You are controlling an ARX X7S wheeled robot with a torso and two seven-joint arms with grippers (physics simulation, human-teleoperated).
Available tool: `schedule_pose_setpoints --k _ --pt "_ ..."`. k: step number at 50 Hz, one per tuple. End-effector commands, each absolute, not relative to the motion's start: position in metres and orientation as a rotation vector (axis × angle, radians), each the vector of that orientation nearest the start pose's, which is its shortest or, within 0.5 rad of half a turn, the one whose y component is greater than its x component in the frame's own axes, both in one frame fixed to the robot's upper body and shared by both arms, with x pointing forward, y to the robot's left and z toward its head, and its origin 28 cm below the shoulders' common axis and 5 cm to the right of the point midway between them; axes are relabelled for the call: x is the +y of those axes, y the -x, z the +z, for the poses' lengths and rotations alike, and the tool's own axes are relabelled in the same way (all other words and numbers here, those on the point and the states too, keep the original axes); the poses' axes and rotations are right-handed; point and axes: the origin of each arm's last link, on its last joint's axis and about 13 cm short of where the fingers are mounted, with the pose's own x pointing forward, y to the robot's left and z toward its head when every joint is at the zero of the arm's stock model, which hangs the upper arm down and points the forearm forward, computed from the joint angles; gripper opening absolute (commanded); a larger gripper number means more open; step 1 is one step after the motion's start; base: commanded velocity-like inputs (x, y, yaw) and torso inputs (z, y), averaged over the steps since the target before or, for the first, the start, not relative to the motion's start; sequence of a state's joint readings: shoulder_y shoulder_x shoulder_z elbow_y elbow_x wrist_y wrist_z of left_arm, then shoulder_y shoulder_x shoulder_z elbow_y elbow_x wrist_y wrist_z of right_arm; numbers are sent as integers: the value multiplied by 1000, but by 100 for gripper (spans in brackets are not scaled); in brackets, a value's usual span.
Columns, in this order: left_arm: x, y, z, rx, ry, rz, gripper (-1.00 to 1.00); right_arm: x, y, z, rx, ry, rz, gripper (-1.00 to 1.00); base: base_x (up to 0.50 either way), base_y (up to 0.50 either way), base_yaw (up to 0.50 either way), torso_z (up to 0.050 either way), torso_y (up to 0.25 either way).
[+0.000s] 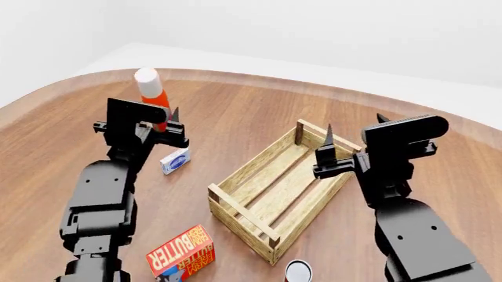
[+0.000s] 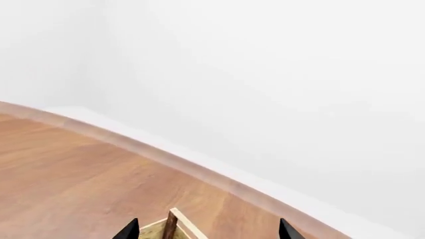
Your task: Pick up the ketchup, and put it in the wooden tray.
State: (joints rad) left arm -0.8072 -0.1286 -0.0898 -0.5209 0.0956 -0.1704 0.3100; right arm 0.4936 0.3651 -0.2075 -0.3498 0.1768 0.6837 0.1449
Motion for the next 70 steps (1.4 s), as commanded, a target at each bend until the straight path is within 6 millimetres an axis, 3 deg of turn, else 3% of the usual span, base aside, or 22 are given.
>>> schedule_pose_setpoints --k 1,13,30,49,70 --pt "224 -403 174 -95 -108 -296 -100 -152 -270 165 -102 262 -48 100 0 0 0 0 0" --pt "178 -427 189 -87 -95 -392 -100 -170 -247 163 -93 234 -151 100 0 0 0 0 1" --pt "132 -422 193 -86 -84 -498 -100 -194 -198 160 -78 222 -276 100 0 0 0 0 0" --pt "116 -412 177 -64 -113 -536 -100 -197 -190 157 -59 211 -364 100 0 0 0 0 -65" --pt "106 -410 186 -82 -114 -564 -100 -195 -192 159 -59 216 -403 100 0 0 0 0 -153"
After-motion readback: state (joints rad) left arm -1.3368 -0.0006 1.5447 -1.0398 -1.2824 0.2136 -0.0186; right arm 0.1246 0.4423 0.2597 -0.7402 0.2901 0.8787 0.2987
